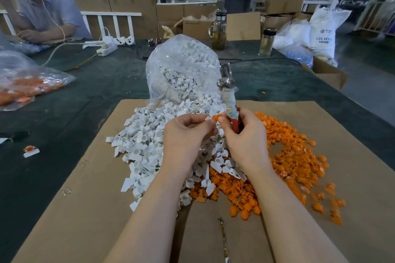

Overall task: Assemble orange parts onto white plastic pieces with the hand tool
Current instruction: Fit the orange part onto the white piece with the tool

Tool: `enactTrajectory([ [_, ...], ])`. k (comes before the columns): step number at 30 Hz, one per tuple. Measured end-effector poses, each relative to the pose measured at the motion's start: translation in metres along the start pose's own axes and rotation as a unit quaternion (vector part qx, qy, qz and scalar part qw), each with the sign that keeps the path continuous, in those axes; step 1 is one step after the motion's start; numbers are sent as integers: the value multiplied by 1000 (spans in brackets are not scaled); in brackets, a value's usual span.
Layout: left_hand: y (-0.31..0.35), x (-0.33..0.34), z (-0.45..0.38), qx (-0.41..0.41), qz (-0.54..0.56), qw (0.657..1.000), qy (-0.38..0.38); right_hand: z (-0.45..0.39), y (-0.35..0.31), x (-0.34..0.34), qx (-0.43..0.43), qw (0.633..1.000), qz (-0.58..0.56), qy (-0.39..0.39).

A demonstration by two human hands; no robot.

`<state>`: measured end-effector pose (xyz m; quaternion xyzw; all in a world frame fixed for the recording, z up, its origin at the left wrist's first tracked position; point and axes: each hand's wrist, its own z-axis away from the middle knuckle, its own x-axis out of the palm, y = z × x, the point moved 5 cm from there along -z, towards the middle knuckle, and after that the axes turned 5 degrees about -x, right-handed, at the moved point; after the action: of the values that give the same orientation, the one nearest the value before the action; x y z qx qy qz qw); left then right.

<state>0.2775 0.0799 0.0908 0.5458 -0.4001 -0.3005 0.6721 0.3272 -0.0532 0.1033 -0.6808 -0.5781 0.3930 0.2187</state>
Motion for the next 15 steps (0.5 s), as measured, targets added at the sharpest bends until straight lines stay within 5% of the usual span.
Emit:
enactTrajectory([
  [15,4,-1,1,67,-52,996,38,1,2,4,-5,999,44,11],
])
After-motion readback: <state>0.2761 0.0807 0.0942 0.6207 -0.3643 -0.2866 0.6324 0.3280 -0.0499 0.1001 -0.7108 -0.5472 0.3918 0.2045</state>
